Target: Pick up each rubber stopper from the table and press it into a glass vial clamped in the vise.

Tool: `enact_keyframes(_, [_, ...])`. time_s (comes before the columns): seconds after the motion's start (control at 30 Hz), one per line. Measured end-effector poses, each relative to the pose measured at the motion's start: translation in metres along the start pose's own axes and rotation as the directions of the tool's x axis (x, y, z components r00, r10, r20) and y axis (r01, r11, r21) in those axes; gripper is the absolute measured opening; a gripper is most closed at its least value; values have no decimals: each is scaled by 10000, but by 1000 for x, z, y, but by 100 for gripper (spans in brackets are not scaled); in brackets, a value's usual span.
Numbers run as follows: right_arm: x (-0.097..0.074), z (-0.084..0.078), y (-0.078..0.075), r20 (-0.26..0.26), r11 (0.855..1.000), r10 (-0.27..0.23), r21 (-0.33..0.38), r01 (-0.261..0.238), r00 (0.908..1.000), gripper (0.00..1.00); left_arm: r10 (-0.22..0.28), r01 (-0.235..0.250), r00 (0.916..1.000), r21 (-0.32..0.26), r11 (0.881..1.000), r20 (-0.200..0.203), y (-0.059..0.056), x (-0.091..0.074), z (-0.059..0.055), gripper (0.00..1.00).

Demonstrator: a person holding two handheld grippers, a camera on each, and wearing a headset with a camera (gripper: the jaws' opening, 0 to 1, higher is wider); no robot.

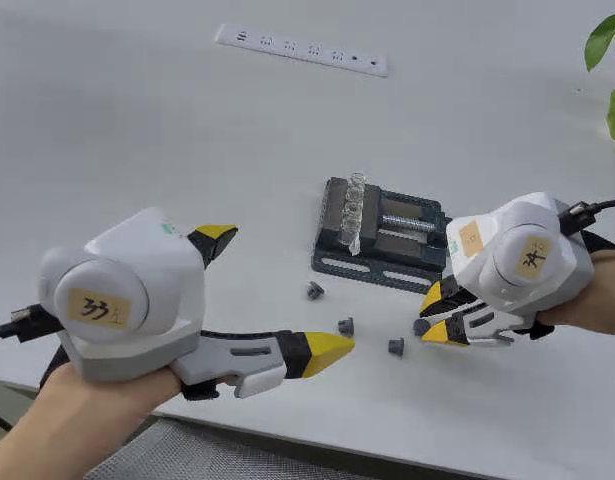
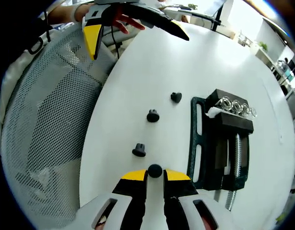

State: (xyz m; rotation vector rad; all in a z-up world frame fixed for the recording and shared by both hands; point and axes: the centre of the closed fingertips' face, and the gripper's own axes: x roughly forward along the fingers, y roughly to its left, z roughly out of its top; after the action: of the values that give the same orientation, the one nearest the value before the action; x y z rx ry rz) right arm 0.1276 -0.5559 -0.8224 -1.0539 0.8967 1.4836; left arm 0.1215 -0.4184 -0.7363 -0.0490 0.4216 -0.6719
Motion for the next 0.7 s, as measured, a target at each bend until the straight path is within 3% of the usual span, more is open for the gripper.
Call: enact_keyframes(0.7, [-5, 4, 0, 42, 9999, 61, -102, -60, 10000, 7, -56, 56, 10000, 42, 10000, -38, -1, 2, -1, 98])
